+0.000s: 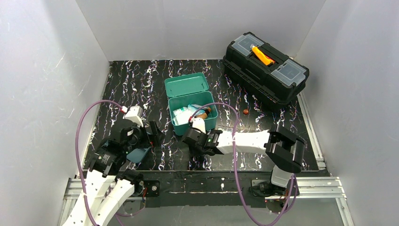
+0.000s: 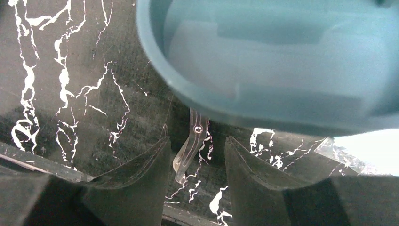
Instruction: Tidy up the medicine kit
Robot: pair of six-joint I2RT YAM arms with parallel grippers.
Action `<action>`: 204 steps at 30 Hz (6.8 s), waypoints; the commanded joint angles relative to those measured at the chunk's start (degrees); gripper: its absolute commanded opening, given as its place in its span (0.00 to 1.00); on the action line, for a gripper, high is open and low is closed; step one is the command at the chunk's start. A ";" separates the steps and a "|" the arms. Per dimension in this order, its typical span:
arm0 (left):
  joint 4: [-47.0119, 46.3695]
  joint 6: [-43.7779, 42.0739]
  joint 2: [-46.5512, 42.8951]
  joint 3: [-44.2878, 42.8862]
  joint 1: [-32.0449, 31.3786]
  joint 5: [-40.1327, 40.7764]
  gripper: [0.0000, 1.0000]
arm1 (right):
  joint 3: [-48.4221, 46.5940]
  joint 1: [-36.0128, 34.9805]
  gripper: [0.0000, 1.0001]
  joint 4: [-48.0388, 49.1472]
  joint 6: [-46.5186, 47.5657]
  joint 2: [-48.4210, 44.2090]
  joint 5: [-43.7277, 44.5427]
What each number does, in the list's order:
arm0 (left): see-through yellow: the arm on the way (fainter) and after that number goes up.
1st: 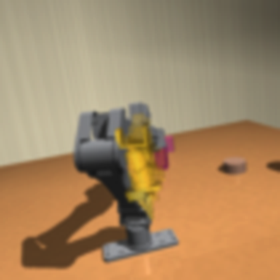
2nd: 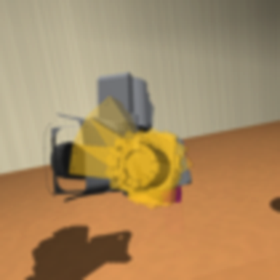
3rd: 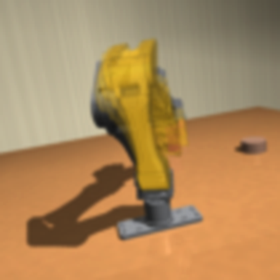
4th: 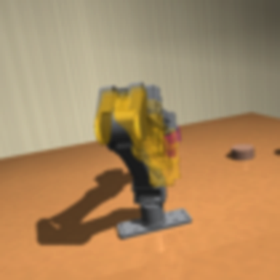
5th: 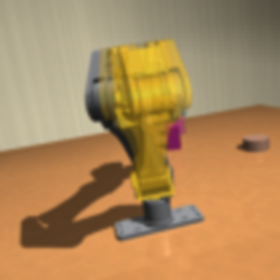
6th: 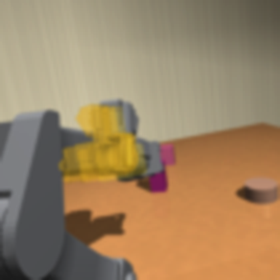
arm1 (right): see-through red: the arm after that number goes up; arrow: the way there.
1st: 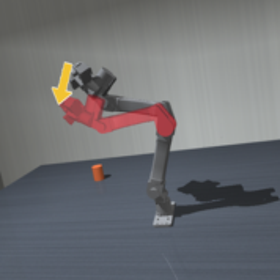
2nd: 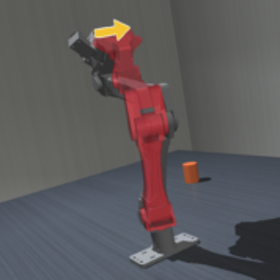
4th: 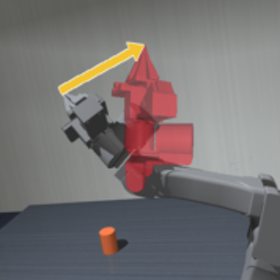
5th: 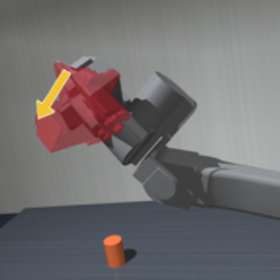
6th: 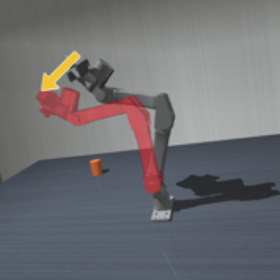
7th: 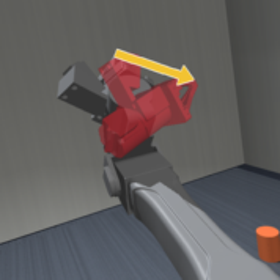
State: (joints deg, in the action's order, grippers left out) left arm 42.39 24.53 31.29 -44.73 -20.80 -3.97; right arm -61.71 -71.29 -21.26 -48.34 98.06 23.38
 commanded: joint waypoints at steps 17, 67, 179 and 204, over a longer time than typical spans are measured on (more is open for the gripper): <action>-1.86 -0.48 -1.68 1.76 0.21 -3.77 0.98 | -2.19 -0.26 0.32 -0.17 -4.37 6.62 0.86; -0.73 0.50 -3.58 1.74 -3.07 0.25 0.98 | 3.98 -10.06 0.62 -9.15 -12.59 -8.01 5.92; -1.63 -4.83 -1.55 -1.50 -8.48 -57.80 0.94 | 15.92 -8.62 0.01 19.05 12.49 -36.39 -59.84; -5.39 -1.97 -3.44 -0.47 -9.39 -63.94 0.50 | 12.54 -7.38 0.01 19.09 11.86 -31.49 -62.40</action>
State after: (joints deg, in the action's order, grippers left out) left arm 37.98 22.13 27.90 -45.43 -29.56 -65.52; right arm -46.72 -79.09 -3.79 -36.86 67.75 -37.76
